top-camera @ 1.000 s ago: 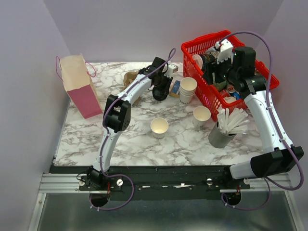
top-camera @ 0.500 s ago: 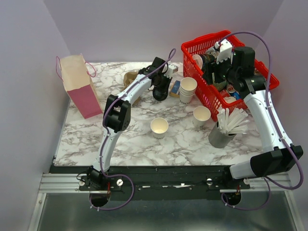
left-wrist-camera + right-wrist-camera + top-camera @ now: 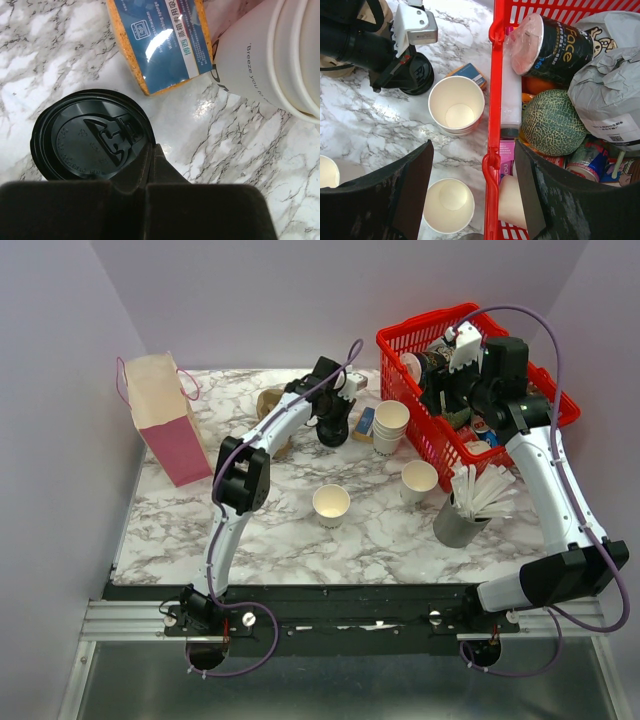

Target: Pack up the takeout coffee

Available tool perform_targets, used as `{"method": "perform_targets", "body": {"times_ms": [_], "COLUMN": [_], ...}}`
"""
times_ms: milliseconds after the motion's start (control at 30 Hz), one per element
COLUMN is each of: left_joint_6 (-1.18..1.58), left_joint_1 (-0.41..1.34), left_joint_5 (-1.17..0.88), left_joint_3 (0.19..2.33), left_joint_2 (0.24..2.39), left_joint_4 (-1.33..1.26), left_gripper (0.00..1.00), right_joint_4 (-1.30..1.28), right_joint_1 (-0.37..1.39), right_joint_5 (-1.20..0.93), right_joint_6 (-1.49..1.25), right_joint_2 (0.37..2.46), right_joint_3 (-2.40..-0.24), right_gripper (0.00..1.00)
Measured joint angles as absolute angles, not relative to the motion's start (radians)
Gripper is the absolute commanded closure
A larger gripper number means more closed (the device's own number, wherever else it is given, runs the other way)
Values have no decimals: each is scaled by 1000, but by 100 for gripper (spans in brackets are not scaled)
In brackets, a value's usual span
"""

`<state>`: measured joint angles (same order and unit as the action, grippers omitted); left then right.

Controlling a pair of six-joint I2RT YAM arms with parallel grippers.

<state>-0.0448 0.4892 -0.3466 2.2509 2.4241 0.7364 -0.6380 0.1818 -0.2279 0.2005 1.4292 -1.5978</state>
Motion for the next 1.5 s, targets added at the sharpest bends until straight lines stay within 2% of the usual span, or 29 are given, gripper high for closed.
{"method": "perform_targets", "body": {"times_ms": [333,933,967,1000,1067,1267,1500], "left_joint_6": [-48,-36,-37,-41,-60,-159,-296], "left_joint_1": [461,407,405,403,399,408,440], "left_joint_5": [-356,-527,-530,-533,-537,-540,-539], "left_joint_3": [2263,2265,2265,2265,2265,2262,2260], "left_joint_2": [2400,2331,2318,2308,2285,2278,2308], "left_joint_4": [742,735,733,733,730,744,783], "left_gripper": [100,100,83,71,57,48,47], "right_joint_4": [-638,-638,-638,-638,-638,-638,-638], "right_joint_1": [182,182,182,182,182,182,182], "right_joint_5": [-233,-237,-238,-241,-248,-261,-261], "right_joint_6": [199,199,199,199,199,199,199], "right_joint_2": [1433,1433,1433,1433,1433,1436,1436], "right_joint_3": [-1598,-1598,-1598,-1598,-1598,-1602,-1602], "right_gripper": [26,26,26,26,26,26,26]}}
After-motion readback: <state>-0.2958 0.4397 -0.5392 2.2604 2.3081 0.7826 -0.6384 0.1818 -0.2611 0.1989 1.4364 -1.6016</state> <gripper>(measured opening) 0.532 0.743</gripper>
